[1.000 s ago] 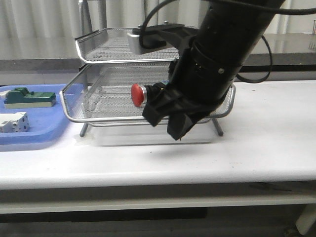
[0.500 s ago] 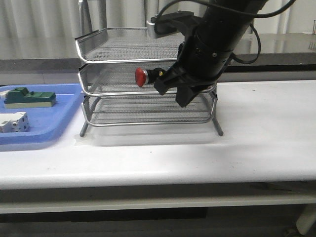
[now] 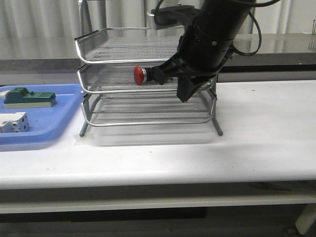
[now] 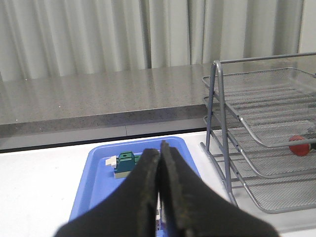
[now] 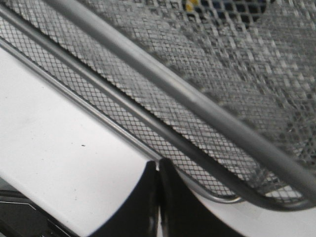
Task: Place button on rack with both arms
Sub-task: 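Push the middle wire tray back into the rack with the right gripper, then lift the right gripper away from the rack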
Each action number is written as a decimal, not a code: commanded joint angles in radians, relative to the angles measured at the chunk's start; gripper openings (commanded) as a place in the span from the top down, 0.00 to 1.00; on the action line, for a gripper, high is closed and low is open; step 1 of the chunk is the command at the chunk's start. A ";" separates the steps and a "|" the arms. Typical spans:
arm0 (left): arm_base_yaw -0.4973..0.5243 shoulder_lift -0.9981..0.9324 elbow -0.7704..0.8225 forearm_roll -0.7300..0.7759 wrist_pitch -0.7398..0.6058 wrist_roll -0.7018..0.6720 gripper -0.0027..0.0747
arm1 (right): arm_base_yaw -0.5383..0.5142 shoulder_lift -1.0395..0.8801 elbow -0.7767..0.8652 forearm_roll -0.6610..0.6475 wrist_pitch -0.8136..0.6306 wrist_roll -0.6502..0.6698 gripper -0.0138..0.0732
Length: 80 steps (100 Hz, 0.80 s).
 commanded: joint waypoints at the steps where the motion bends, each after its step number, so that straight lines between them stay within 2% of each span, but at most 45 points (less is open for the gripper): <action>1: 0.000 0.007 -0.027 -0.014 -0.072 -0.009 0.96 | -0.008 -0.090 -0.022 0.026 -0.031 0.010 0.92; 32: 0.000 0.007 -0.027 -0.014 -0.072 -0.009 0.96 | -0.053 -0.273 0.123 0.024 -0.054 0.080 0.92; 80: 0.000 0.007 -0.027 -0.014 -0.072 -0.009 0.96 | -0.308 -0.657 0.496 0.024 -0.221 0.117 0.92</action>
